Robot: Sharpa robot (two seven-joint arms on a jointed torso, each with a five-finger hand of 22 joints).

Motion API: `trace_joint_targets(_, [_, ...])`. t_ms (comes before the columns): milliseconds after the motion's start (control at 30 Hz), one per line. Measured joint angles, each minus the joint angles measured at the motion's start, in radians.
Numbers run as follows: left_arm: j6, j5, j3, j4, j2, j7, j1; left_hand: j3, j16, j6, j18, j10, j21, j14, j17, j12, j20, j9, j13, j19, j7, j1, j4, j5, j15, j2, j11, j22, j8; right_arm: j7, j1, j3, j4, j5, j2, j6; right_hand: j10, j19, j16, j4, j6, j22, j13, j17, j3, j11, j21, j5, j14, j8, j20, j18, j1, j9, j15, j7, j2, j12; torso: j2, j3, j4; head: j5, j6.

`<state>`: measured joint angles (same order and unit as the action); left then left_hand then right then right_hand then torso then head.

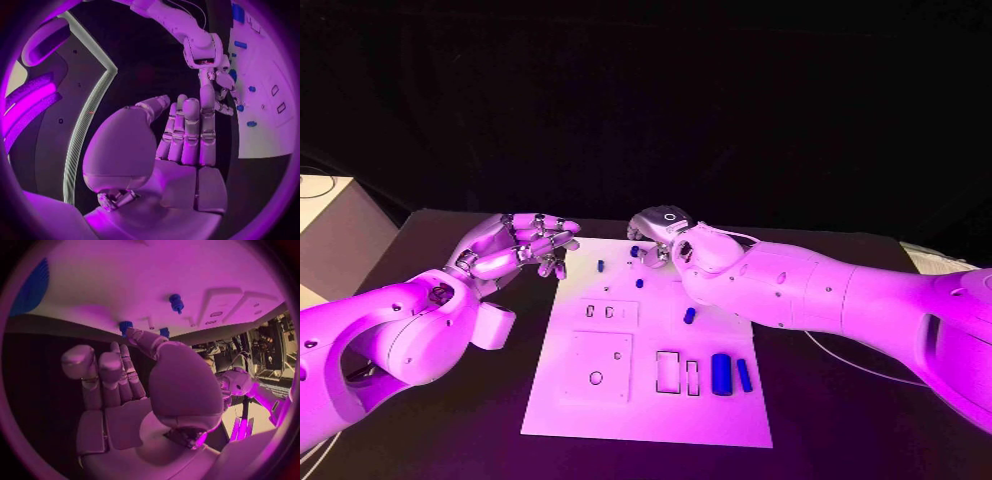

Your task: Assemble the parts on the task board

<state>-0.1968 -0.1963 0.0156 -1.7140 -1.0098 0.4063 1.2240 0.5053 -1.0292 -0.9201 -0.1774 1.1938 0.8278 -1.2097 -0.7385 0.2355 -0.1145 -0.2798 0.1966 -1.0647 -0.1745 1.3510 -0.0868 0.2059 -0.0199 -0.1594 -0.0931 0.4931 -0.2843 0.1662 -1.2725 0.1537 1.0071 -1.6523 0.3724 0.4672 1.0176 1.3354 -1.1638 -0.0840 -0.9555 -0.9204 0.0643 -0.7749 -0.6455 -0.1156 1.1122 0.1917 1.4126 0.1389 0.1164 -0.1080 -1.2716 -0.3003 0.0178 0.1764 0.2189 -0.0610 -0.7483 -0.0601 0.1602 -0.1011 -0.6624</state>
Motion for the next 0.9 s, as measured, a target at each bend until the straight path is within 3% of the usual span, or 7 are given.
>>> trace_joint_targets(133, [0.000, 0.000, 0.000, 0.001, 0.000, 0.000, 0.000, 0.000, 0.000, 0.000, 0.000, 0.000, 0.000, 0.000, 0.000, 0.000, 0.000, 0.000, 0.000, 0.000, 0.000, 0.000, 0.000, 0.000, 0.000, 0.000, 0.000, 0.000, 0.000, -0.002, 0.000, 0.000, 0.022, 0.002, 0.020, 0.003, -0.005, 0.000, 0.004, 0.000, 0.003, 0.008, 0.000, 0.005, 0.006, -0.002, -0.005, 0.000, 0.000, 0.000, 0.000, 0.000, 0.000, 0.000, 0.000, -0.003, 0.000, 0.000, 0.000, 0.0003, 0.0002, 0.000, 0.001])
trace_joint_targets(333, [0.001, 0.000, 0.000, 0.005, -0.003, -0.001, 0.000, 0.000, 0.000, 0.000, 0.000, 0.000, 0.000, 0.000, 0.000, 0.000, 0.000, 0.000, 0.000, 0.000, 0.000, 0.000, 0.000, 0.000, 0.000, 0.000, 0.000, 0.000, 0.000, -0.011, 0.000, -0.009, 0.127, 0.019, 0.116, 0.026, 0.005, 0.000, 0.004, 0.006, 0.003, 0.007, 0.002, 0.004, 0.017, 0.002, -0.009, 0.006, 0.000, -0.004, 0.000, 0.000, 0.000, 0.000, 0.000, -0.003, 0.000, -0.008, 0.000, 0.0008, -0.0007, 0.005, 0.002])
trace_joint_targets(567, [0.002, 0.000, 0.000, 0.005, -0.014, -0.001, 0.000, 0.000, 0.000, 0.000, 0.000, 0.000, 0.000, 0.000, 0.000, 0.000, 0.000, 0.000, 0.000, 0.000, 0.000, 0.000, 0.000, 0.000, 0.000, 0.000, 0.000, 0.000, 0.000, -0.046, -0.014, -0.020, 0.242, 0.152, 0.248, 0.061, 0.221, 0.078, -0.119, 0.032, 0.035, -0.186, 0.048, -0.194, 0.041, 0.025, 0.126, 0.006, 0.049, -0.035, -0.020, 0.002, 0.018, 0.011, -0.023, -0.014, 0.018, -0.098, -0.001, 0.0034, -0.0116, 0.012, 0.009])
trace_joint_targets(667, [0.003, 0.000, 0.000, 0.006, -0.017, -0.001, 0.000, 0.000, 0.000, 0.000, 0.000, 0.000, 0.000, 0.000, 0.000, 0.000, 0.000, 0.000, 0.000, 0.000, 0.000, 0.000, 0.000, 0.000, 0.000, 0.000, 0.000, 0.000, 0.000, -0.069, -0.024, -0.023, 0.257, 0.217, 0.281, 0.056, 0.292, 0.101, -0.169, 0.036, 0.038, -0.252, 0.091, -0.277, 0.082, 0.037, 0.175, 0.002, 0.054, -0.035, -0.029, 0.024, 0.014, 0.011, -0.029, -0.015, 0.022, -0.152, -0.002, 0.0047, -0.0159, 0.012, 0.013])
trace_joint_targets(733, [0.003, 0.000, 0.000, 0.006, -0.018, -0.001, 0.000, 0.000, 0.000, 0.000, 0.000, 0.000, 0.000, 0.000, 0.000, 0.000, 0.000, 0.000, 0.000, 0.000, 0.000, 0.000, 0.000, 0.000, 0.000, 0.000, 0.000, 0.000, 0.000, -0.088, -0.030, -0.023, 0.258, 0.261, 0.299, 0.041, 0.303, 0.112, -0.208, 0.051, 0.042, -0.303, 0.363, -0.336, 0.171, 0.060, 0.211, -0.030, 0.053, -0.031, -0.040, 0.024, -0.004, 0.008, -0.039, -0.030, 0.017, -0.418, -0.002, 0.0056, -0.0182, 0.012, 0.013])
trace_joint_targets(833, [0.004, 0.000, 0.000, 0.008, -0.020, 0.000, 0.000, 0.000, 0.000, 0.001, 0.000, -0.002, 0.002, 0.000, 0.000, 0.001, 0.000, 0.000, 0.001, 0.000, -0.001, 0.000, 0.000, 0.000, 0.000, 0.000, -0.002, 0.001, 0.000, -0.110, -0.036, -0.024, 0.250, 0.315, 0.318, -0.001, 0.368, 0.129, -0.301, 0.090, 0.045, -0.376, 1.070, -0.509, 0.257, 0.051, 0.265, -0.029, 0.054, -0.011, -0.029, 0.040, -0.016, 0.004, -0.038, -0.027, 0.005, -1.010, -0.002, 0.0062, -0.0208, 0.010, 0.014])
trace_joint_targets(900, [0.004, 0.000, 0.000, 0.008, -0.020, 0.000, 0.000, 0.000, 0.000, 0.004, 0.000, -0.004, 0.007, 0.000, 0.000, 0.004, 0.000, -0.002, 0.004, 0.000, -0.004, 0.000, 0.000, 0.000, 0.000, 0.000, -0.004, 0.004, 0.000, -0.120, -0.038, -0.024, 0.239, 0.341, 0.324, -0.036, 0.429, 0.131, -0.346, 0.111, 0.058, -0.387, 1.218, -0.531, 0.300, 0.043, 0.307, -0.007, 0.052, 0.003, -0.027, 0.055, -0.015, 0.004, -0.026, -0.014, 0.005, -1.320, -0.002, 0.0067, -0.0214, 0.009, 0.014])
